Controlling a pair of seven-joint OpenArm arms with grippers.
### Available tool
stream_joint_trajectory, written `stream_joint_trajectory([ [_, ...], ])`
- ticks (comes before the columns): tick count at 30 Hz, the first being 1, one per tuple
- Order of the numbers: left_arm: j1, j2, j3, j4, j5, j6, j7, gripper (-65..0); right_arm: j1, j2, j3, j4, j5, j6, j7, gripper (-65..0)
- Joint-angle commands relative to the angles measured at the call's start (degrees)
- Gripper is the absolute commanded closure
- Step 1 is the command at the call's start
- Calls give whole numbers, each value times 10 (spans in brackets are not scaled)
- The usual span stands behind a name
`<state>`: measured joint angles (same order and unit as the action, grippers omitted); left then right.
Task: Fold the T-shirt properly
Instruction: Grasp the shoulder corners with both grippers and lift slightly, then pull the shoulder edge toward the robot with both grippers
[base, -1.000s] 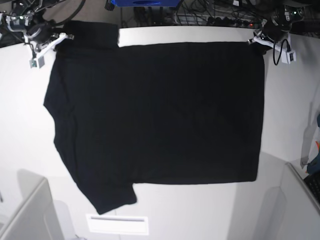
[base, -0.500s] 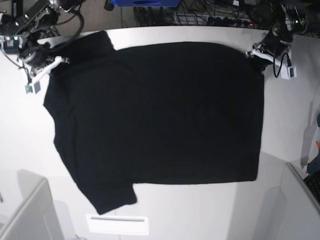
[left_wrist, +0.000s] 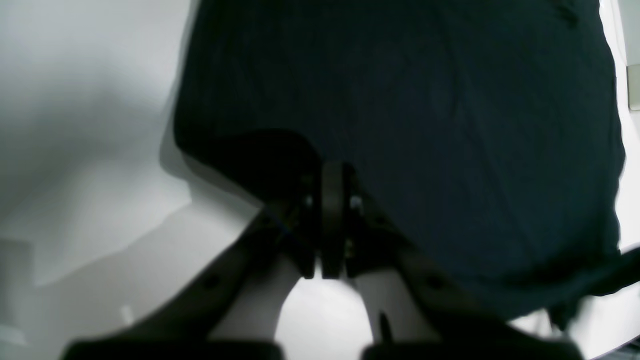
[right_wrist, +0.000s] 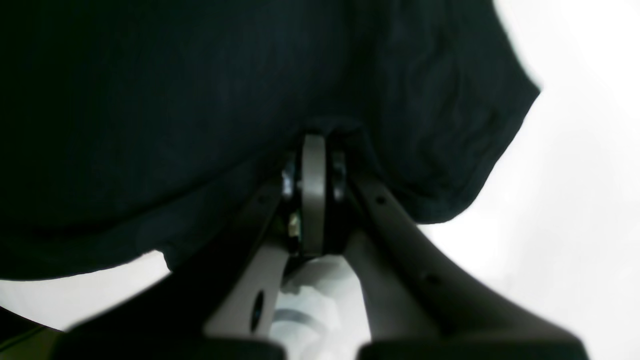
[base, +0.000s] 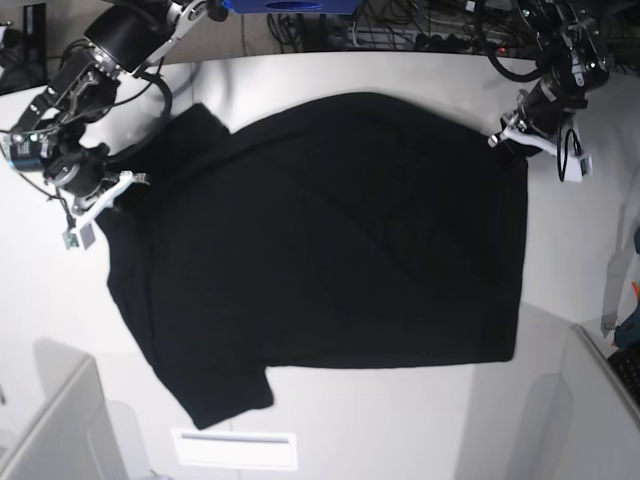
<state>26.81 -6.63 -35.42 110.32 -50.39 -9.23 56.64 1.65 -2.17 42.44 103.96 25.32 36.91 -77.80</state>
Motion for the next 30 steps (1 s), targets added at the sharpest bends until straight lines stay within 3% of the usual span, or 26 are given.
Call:
stream_joint_trajectory([
  [1, 24, -5, -4, 10, -20, -4, -2, 0, -9, 9, 4, 14, 1, -1, 3, 0],
  [7, 114, -33, -37, 15, -101, -5, -2, 0, -103, 5, 4, 65, 6, 4, 7, 0],
  [10, 137, -50, -74, 19, -165, -5, -2, 0, -135, -2, 4, 86, 52, 4, 8, 0],
  [13, 140, -69, -88, 20, -240, -5, -2, 0, -142, 3, 4, 91, 104, -1, 5, 0],
  [16, 136, -81, -88, 20, -289, -2, -2, 0, -122, 4, 4, 92, 111, -11, 4, 0],
  [21, 104, -79, -92, 18, -298, 0, -2, 0, -72, 4, 2, 91, 112, -41, 4, 0],
  [30, 20, -77, -88, 13, -294, 84, -2, 0, 32, 4, -2, 54, 109, -96, 4, 0],
])
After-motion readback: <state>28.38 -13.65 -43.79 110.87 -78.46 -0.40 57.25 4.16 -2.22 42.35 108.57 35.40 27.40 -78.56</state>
